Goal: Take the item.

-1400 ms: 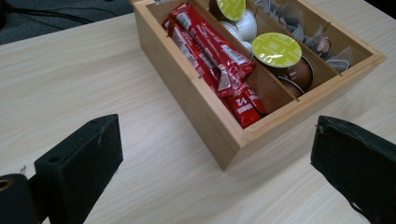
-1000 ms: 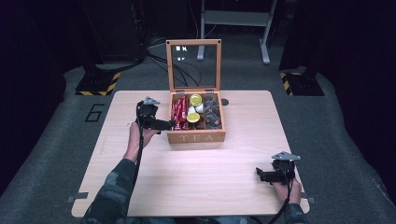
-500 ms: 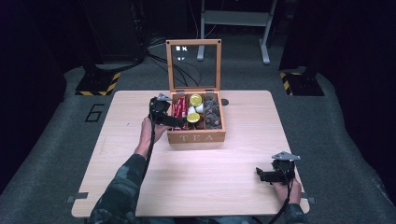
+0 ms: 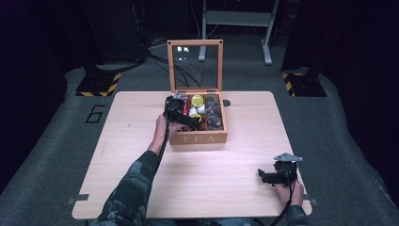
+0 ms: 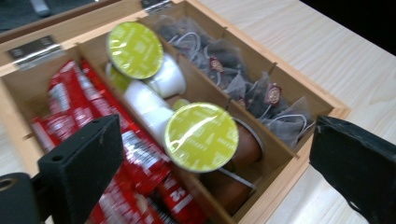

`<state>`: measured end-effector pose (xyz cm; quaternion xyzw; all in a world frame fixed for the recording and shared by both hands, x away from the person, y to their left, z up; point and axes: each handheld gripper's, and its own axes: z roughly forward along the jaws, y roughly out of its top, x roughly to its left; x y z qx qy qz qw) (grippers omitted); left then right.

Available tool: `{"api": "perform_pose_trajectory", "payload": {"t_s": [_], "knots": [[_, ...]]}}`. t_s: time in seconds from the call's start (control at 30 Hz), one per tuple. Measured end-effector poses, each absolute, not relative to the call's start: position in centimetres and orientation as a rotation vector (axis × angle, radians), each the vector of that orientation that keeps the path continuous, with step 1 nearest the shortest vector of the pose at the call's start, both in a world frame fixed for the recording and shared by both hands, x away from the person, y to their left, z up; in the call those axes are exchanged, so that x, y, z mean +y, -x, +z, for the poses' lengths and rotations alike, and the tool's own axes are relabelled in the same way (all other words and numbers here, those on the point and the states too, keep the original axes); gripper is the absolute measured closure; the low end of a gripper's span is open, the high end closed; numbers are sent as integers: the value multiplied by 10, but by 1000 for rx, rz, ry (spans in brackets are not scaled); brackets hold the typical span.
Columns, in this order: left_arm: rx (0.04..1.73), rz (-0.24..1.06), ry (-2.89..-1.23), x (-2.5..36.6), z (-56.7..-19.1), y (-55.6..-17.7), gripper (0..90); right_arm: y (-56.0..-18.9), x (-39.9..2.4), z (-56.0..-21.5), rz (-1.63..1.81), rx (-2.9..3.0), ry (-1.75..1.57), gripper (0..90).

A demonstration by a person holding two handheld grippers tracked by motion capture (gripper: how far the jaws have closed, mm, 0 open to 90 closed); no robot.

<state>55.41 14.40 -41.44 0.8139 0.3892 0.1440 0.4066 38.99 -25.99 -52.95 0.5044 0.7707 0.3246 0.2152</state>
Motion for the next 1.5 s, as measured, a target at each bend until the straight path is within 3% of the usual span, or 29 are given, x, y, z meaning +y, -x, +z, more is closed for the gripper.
{"api": "perform_pose_trajectory", "payload": {"t_s": [0.9,1.5], "knots": [[941,370,-2152,121,-438,-582,337,-390,-260,-529,900,2137,-1399,8],[958,362,-2197,119,-451,-581,415,-390,-260,-529,900,2137,-1398,9]]}}
